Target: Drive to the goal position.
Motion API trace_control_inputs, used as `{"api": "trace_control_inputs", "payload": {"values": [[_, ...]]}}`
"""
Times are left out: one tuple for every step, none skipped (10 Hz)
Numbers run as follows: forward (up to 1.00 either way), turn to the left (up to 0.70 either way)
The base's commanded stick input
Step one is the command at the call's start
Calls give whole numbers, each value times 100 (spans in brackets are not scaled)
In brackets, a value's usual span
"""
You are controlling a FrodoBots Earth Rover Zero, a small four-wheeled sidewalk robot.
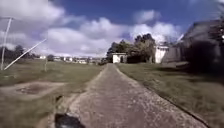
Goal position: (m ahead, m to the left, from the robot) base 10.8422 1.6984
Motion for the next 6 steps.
{"api": "trace_control_inputs", "payload": {"values": [[100, 1], [100, 1], [100, 1], [100, 1], [100, 1], [100, 1]]}}
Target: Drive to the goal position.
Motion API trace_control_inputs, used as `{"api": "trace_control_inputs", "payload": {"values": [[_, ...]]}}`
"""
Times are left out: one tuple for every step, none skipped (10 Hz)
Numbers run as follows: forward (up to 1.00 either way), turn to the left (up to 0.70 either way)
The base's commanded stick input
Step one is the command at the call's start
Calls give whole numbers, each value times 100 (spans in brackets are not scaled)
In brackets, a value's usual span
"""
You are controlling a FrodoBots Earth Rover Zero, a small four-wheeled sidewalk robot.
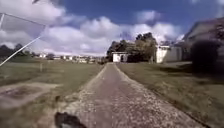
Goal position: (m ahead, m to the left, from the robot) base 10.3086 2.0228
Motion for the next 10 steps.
{"api": "trace_control_inputs", "payload": {"values": [[100, 1], [100, 1], [100, 1], [100, 1], [100, 1], [100, 1], [100, 1], [100, 1], [100, 1], [100, 1]]}}
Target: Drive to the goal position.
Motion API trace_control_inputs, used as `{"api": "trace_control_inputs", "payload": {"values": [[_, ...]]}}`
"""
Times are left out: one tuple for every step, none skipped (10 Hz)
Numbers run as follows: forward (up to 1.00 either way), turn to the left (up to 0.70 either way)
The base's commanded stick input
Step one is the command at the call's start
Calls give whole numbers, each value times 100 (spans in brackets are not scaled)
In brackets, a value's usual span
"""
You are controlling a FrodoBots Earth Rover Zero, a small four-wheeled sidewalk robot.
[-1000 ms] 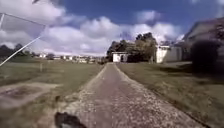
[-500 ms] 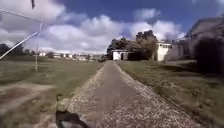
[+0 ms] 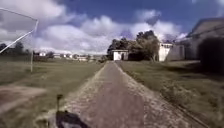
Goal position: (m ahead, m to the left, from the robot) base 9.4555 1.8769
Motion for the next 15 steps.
{"api": "trace_control_inputs", "payload": {"values": [[100, 1], [100, 1], [100, 1], [100, 1], [100, 1], [100, 1], [100, 1], [100, 1], [100, 1], [100, 1], [100, 1], [100, 1], [100, 1], [100, 1], [100, 1]]}}
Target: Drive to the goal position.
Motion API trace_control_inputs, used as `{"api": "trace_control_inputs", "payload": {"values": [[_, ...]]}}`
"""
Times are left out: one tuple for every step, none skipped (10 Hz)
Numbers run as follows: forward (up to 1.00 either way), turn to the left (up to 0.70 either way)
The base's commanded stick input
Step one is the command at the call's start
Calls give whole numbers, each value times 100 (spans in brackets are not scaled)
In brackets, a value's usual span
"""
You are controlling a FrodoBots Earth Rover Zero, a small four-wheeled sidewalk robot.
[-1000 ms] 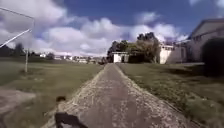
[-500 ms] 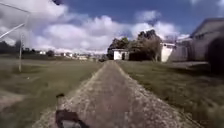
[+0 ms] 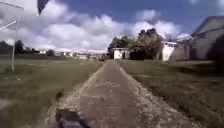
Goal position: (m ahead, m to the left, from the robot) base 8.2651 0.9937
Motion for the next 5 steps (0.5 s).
{"api": "trace_control_inputs", "payload": {"values": [[100, 1], [100, 1], [100, 1], [100, 1], [100, 1]]}}
